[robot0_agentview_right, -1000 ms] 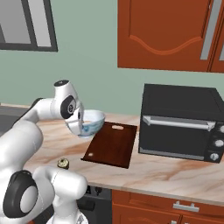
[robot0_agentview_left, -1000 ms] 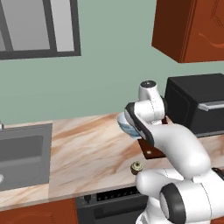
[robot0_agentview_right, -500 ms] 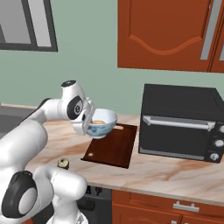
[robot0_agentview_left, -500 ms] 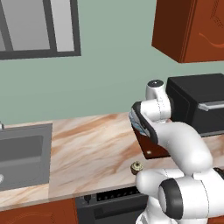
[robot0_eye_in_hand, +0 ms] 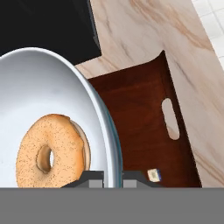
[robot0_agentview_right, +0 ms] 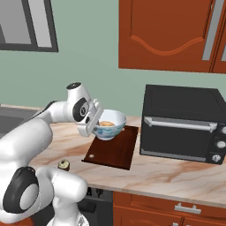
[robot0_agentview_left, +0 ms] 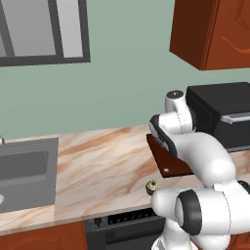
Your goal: Place the bowl with donut and the cupcake onto the tray.
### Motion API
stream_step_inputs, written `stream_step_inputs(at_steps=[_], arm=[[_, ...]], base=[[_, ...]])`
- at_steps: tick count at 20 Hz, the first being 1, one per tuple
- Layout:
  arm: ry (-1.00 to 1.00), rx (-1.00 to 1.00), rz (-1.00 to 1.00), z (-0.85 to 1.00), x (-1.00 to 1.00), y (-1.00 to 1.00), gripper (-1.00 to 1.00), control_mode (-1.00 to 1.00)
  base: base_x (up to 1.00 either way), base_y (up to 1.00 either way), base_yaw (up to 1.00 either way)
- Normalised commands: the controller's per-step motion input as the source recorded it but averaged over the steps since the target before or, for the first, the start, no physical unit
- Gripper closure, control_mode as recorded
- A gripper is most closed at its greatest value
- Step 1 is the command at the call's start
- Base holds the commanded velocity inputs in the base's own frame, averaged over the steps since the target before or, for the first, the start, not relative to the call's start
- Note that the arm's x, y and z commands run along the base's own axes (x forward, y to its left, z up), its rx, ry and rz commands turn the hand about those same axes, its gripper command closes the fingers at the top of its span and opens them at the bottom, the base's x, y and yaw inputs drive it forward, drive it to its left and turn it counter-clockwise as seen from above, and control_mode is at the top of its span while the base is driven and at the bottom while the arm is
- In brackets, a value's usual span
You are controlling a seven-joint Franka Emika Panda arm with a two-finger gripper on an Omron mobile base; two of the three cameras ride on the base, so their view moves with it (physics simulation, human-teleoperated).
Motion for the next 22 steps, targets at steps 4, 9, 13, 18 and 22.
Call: stream_step_inputs(at_steps=[4,9,13,18,22], arm=[[0.0,0.0,-0.11,-0.04,0.38,-0.1,1.0,-1.0],[0.0,0.0,-0.1,-0.05,0.36,-0.12,1.0,-1.0],[0.0,0.0,-0.09,-0.09,0.25,-0.14,1.0,-1.0],[0.0,0.0,-0.09,-0.12,0.22,-0.13,1.0,-1.0],[0.0,0.0,-0.09,-0.32,0.06,-0.02,1.0,-1.0]], base=[[0.0,0.0,0.0],[0.0,0.0,0.0],[0.0,0.0,0.0],[0.0,0.0,0.0],[0.0,0.0,0.0]])
